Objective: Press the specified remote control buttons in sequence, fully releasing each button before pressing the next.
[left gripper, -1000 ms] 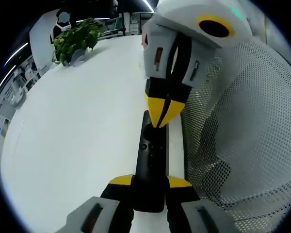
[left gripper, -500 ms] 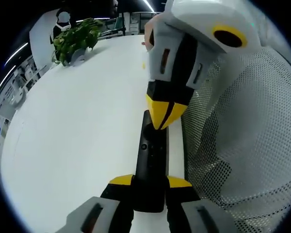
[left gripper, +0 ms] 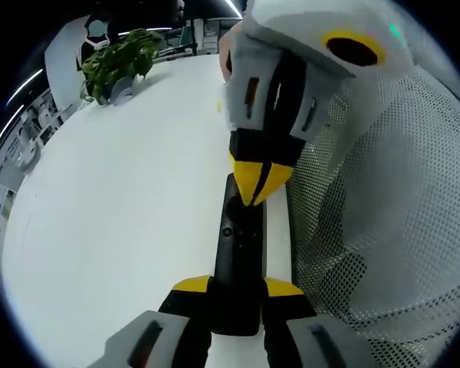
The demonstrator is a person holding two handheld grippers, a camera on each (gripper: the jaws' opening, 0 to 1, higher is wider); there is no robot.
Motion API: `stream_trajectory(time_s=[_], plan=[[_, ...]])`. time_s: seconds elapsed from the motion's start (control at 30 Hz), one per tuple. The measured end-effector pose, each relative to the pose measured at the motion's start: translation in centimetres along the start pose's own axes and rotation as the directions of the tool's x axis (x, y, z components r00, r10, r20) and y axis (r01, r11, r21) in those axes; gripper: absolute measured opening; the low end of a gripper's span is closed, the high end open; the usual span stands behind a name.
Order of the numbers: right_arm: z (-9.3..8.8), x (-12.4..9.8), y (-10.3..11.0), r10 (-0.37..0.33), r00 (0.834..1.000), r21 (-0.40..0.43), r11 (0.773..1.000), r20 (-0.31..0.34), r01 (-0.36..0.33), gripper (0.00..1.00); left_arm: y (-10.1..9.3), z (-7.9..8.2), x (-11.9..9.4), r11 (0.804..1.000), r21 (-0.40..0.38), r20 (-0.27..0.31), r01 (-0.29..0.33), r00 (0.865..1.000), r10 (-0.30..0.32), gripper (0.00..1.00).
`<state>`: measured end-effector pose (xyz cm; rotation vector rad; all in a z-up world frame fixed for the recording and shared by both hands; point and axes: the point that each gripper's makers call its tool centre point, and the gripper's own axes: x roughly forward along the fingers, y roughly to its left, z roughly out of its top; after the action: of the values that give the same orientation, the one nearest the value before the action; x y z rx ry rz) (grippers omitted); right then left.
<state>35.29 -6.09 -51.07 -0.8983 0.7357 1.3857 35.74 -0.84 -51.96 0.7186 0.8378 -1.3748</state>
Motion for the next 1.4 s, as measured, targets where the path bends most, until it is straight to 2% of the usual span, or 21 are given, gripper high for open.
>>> stream_trajectory(time_s=[0.03,0.13,0.17,0.27,0.47,0.53,0.7,0.8,0.83,0.87,1.07,1.17,1.23,1.27,1.3,1.33,1.37,1.4], plan=[[0.0,0.0,0.0,0.005,1.000,0.019,1.000,0.014,-0.005,0.00,0.0,0.0,0.0,1.000,0.000,0.001,0.001,1.000,-0.001,0.24],[-0.2,0.1,-0.1,0.016,1.000,-0.042,0.999,-0.016,-0.016,0.00,0.0,0.0,0.0,1.000,-0.002,0.004,0.001,1.000,-0.001,0.24],[-0.1,0.1,0.0,0.008,1.000,-0.097,0.995,-0.027,-0.011,0.00,0.0,0.0,0.0,1.000,-0.001,0.006,0.001,1.000,-0.001,0.24],[-0.1,0.1,0.3,-0.008,0.999,-0.156,0.988,-0.047,0.001,0.00,0.0,0.0,0.0,1.000,-0.006,0.009,0.000,1.000,0.000,0.24],[0.0,0.1,0.6,-0.011,0.998,-0.203,0.979,-0.058,-0.001,0.00,0.0,0.0,0.0,1.000,-0.003,0.004,0.004,1.000,-0.004,0.24],[0.0,0.2,0.6,-0.021,0.997,-0.256,0.967,-0.070,0.002,0.00,0.0,0.0,0.0,1.000,-0.002,0.002,0.004,1.000,-0.003,0.24],[0.1,0.2,0.7,-0.030,0.995,-0.314,0.949,-0.092,-0.001,0.00,0.0,0.0,0.1,1.000,0.002,0.001,0.003,1.000,-0.003,0.24],[0.1,0.2,0.7,-0.044,0.991,-0.414,0.910,-0.123,-0.010,0.00,0.0,0.0,0.1,1.000,0.007,-0.001,0.003,1.000,-0.003,0.24],[0.2,0.3,0.8,-0.057,0.988,-0.469,0.883,-0.145,-0.018,0.00,0.0,0.0,0.1,1.000,0.008,0.000,0.003,1.000,-0.003,0.24],[0.1,0.3,0.8,-0.064,0.985,-0.492,0.870,-0.158,-0.022,0.00,0.0,0.0,0.1,1.000,0.007,0.000,0.003,1.000,-0.003,0.24],[0.1,0.4,1.0,-0.059,0.980,-0.570,0.820,-0.188,-0.060,0.00,0.0,0.1,0.1,1.000,0.013,-0.002,0.004,1.000,-0.004,0.24],[0.1,0.4,1.0,-0.089,0.974,-0.609,0.791,-0.208,-0.058,0.00,0.0,0.1,0.1,1.000,0.013,-0.002,0.006,1.000,-0.006,0.24],[0.1,0.4,1.0,-0.116,0.972,-0.581,0.814,-0.204,-0.025,0.00,0.0,0.1,0.2,1.000,0.012,-0.002,0.005,1.000,-0.005,0.24],[0.1,0.4,1.0,-0.121,0.974,-0.588,0.809,-0.191,-0.015,0.00,0.0,0.1,0.1,1.000,0.012,-0.001,0.006,1.000,-0.006,0.24],[0.2,0.3,0.9,-0.135,0.976,-0.562,0.827,-0.170,0.016,0.00,0.0,0.1,0.1,1.000,0.011,0.001,0.006,1.000,-0.006,0.24],[0.1,0.2,0.9,-0.139,0.977,-0.558,0.830,-0.164,0.025,0.00,0.0,0.1,0.1,1.000,0.009,0.002,0.006,1.000,-0.006,0.24],[0.0,0.2,1.0,-0.140,0.976,-0.578,0.816,-0.167,0.018,0.00,0.0,0.1,0.1,1.000,0.009,0.004,0.007,1.000,-0.007,0.24],[0.1,0.2,0.9,-0.140,0.975,-0.581,0.814,-0.173,0.013,0.00,0.0,0.1,0.1,1.000,0.010,0.004,0.008,1.000,-0.008,0.24]])
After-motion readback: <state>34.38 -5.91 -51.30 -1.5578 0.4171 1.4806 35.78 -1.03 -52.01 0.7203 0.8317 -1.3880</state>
